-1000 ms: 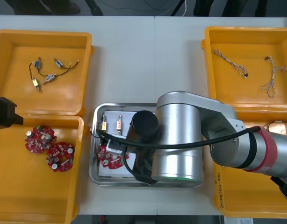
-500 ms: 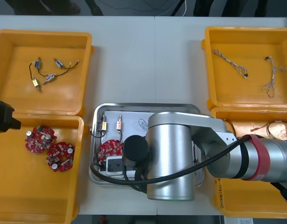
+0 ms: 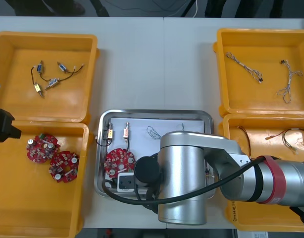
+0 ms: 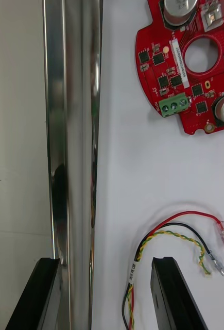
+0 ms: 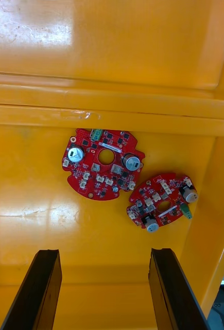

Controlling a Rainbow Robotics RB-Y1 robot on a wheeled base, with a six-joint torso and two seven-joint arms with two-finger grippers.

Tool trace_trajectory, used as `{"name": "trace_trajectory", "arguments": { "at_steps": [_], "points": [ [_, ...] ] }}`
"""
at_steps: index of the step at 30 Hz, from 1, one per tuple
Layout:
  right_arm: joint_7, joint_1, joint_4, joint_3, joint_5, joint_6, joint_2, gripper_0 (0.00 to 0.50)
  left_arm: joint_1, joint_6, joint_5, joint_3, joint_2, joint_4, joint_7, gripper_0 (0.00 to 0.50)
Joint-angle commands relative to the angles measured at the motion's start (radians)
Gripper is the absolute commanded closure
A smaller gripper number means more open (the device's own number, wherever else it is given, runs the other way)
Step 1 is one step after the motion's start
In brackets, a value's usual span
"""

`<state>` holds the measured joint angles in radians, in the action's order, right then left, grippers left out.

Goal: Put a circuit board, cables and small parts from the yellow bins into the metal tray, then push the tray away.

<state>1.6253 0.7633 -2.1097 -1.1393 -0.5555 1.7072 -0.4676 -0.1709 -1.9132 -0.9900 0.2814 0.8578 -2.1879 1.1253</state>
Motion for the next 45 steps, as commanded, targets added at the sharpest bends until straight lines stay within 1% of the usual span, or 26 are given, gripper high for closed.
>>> {"name": "trace_trajectory", "arguments": {
  "at_steps": [1, 8, 14, 17, 21, 27, 37, 42, 45],
  "points": [
    [-0.012, -0.028, 0.007, -0.042, 0.046, 0.005, 0.023, 0.000, 0.022, -0.007, -0.007, 0.033, 0.047, -0.029, 0.067, 0.000],
    [-0.024, -0.045, 0.007, -0.051, 0.045, 0.006, 0.027, 0.000, 0.022, -0.007, -0.007, 0.033, 0.047, -0.029, 0.067, 0.000],
    [-0.039, -0.045, 0.010, -0.076, 0.057, 0.006, 0.047, 0.000, 0.022, -0.007, -0.007, 0.033, 0.047, -0.029, 0.067, 0.000],
    [-0.044, -0.045, 0.036, -0.079, 0.055, 0.006, 0.063, 0.000, 0.022, -0.007, -0.007, 0.033, 0.047, -0.029, 0.067, 0.000],
    [-0.047, -0.045, 0.082, -0.083, 0.078, 0.006, 0.084, 0.000, 0.022, -0.007, -0.007, 0.033, 0.047, -0.029, 0.067, 0.000],
    [-0.058, -0.045, 0.094, -0.085, 0.083, 0.005, 0.104, 0.000, 0.022, -0.007, -0.007, 0.033, 0.047, -0.029, 0.067, 0.000],
    [-0.064, -0.045, 0.096, -0.089, 0.089, -0.003, 0.098, 0.000, 0.022, -0.007, -0.007, 0.033, 0.047, -0.029, 0.067, 0.000],
    [-0.068, -0.047, 0.097, -0.106, 0.121, -0.009, 0.096, 0.000, 0.022, -0.007, -0.007, 0.033, 0.047, -0.029, 0.067, 0.000],
    [-0.071, -0.047, 0.097, -0.108, 0.121, -0.012, 0.096, 0.000, 0.022, -0.007, -0.007, 0.033, 0.047, -0.029, 0.067, 0.000]
  ]
}}
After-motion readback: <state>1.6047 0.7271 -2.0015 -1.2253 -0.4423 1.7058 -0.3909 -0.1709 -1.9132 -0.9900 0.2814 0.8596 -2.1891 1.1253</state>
